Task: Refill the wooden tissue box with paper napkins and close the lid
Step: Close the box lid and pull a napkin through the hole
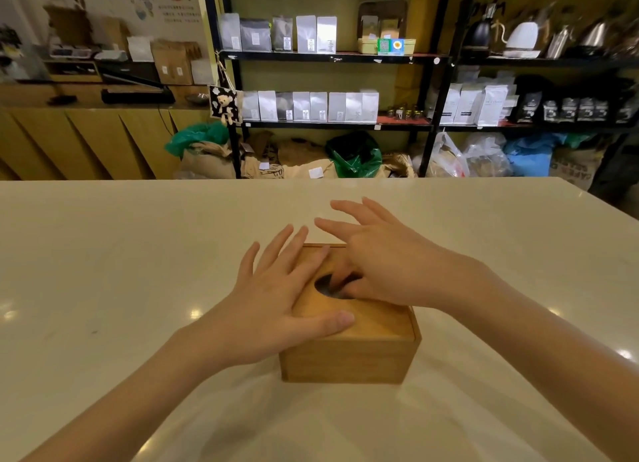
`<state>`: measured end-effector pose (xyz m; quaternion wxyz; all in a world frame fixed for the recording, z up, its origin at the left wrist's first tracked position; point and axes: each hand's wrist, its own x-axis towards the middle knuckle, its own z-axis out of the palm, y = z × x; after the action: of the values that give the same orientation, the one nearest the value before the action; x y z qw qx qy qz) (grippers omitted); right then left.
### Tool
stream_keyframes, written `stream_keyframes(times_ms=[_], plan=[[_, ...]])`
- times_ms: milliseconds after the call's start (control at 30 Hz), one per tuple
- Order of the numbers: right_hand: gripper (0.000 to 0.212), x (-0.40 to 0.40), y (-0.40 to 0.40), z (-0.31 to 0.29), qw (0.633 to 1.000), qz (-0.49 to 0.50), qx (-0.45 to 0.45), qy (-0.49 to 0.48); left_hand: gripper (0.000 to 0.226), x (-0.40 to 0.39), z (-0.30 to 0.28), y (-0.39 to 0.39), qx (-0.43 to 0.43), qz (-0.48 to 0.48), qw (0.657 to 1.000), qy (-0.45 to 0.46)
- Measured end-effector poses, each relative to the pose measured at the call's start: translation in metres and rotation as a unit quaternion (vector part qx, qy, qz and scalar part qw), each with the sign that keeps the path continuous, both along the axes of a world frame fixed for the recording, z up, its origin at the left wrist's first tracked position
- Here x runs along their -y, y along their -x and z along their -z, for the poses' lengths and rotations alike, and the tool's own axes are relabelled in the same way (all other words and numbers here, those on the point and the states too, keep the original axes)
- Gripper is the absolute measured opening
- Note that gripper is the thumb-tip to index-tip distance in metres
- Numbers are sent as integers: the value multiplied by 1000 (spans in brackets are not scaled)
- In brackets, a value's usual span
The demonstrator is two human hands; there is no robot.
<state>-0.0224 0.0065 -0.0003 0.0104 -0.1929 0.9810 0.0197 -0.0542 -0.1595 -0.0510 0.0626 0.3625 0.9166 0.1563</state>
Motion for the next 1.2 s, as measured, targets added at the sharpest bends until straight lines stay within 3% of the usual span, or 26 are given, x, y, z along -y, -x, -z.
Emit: stream_keyframes(times_ms=[200,467,967,1200], plan=[[27,11,10,1,998,-9,16,-62,105,-1,-3,-4,27,-37,999,28],[17,7,16,8,998,-59,13,-23,96,-1,-4,-6,25,-29,999,26],[21,-6,7,3,995,-87,-43,32,112,-2,-3,-7,26,-41,998,28],[18,-19,2,-1,988,-64,-41,131,115,-3,-1,-6,7,-39,999,20]])
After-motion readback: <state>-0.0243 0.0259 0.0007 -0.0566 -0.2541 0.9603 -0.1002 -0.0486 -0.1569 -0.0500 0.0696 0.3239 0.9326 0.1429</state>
